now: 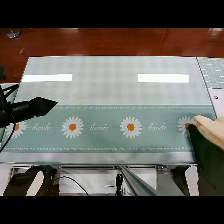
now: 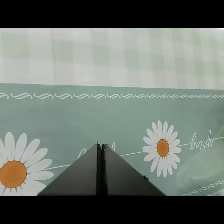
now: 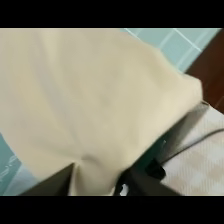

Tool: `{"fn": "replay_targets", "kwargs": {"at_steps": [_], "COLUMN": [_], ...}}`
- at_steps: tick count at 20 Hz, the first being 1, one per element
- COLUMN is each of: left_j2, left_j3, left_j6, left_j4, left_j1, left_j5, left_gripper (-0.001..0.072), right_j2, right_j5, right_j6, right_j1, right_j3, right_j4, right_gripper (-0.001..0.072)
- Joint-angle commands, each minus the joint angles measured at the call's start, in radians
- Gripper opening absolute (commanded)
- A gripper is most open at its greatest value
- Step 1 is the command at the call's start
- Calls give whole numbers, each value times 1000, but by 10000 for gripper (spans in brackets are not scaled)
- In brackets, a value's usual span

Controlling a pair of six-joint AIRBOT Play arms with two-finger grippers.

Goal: Fold the shirts.

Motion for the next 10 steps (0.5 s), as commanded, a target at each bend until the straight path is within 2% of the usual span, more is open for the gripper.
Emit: {"fn": "replay_targets", "kwargs": {"at_steps": [1, 3, 5, 6, 7, 8, 9, 10], "left_j2": [0, -4, -25, -47, -83, -124, -176, -225], "left_j3": [0, 0, 1, 5, 27, 69, 134, 212], "left_j6": [10, 36, 55, 55, 55, 56, 76, 97], "left_j4": [0, 0, -7, -12, -18, -37, -69, -91], "left_j1": [0, -5, -26, -38, -43, -44, -50, -64], "left_j5": [8, -14, -22, 2, 3, -44, -98, -121], "left_gripper": [29, 29, 29, 29, 28, 27, 27, 27], "right_j2": [110, 85, 42, 14, -14, -37, -56, -73], "right_j5": [-16, -79, -172, -222, -272, -341, -416, -512], "right_j6": [51, 57, 55, 42, -6, -44, -61, -71], "right_j1": [-34, -34, -34, -34, -30, 1, 53, 137], "right_j3": [-187, -177, -126, -87, -41, -4, 24, 46], "right_j4": [-133, -39, 129, 249, 415, 587, 730, 856], "right_gripper": [625, 625, 616, 478, 209, 66, 27, 26]}}
